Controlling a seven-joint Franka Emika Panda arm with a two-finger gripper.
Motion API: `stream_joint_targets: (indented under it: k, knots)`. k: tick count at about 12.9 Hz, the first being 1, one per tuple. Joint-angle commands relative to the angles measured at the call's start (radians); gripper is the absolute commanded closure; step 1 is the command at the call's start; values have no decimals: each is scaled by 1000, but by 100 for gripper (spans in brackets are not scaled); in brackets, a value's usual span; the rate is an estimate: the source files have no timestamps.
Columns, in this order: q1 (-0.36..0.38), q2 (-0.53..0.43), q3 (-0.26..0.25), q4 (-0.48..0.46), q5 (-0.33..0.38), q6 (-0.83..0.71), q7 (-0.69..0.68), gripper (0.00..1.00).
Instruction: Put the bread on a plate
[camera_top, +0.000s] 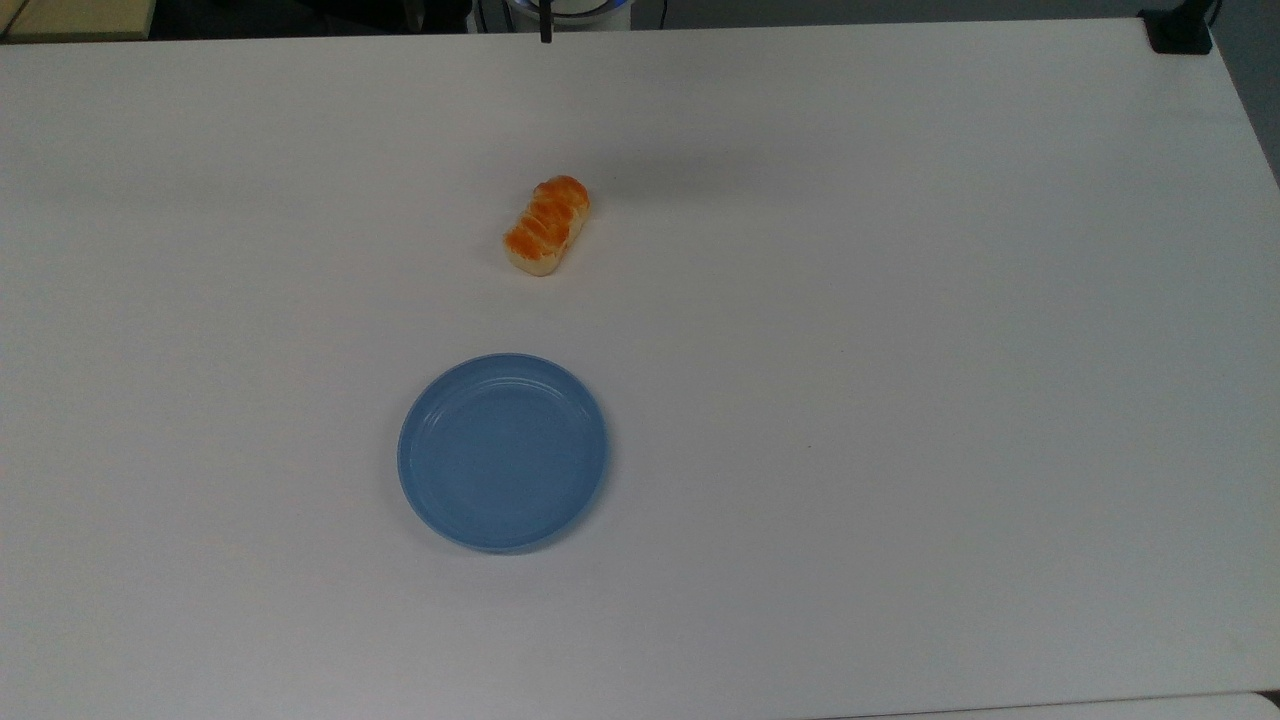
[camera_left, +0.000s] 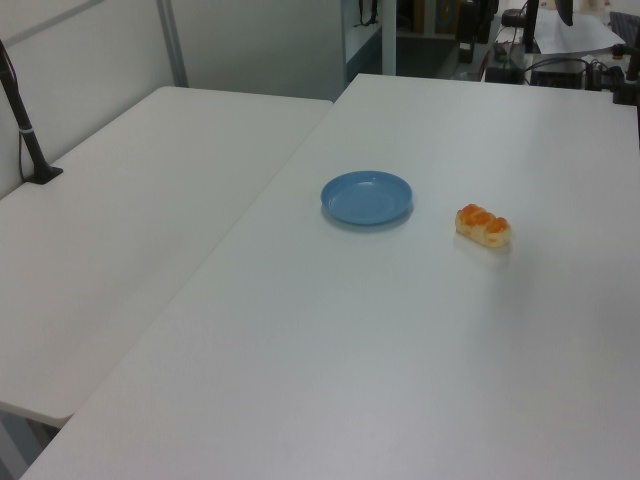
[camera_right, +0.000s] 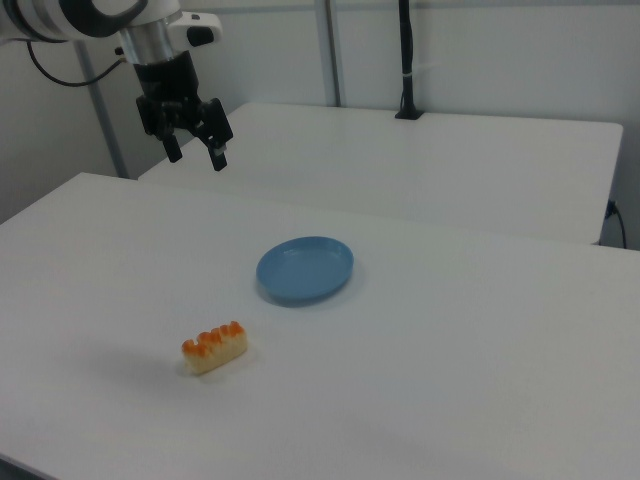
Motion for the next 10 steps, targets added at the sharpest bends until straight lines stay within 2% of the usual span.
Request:
stream_joint_targets:
  k: [1,10]
  knots:
    - [-1,-13,-1,-18,16,21,-7,0]
    - [2,-12,-1,-23,18,12,-8,0]
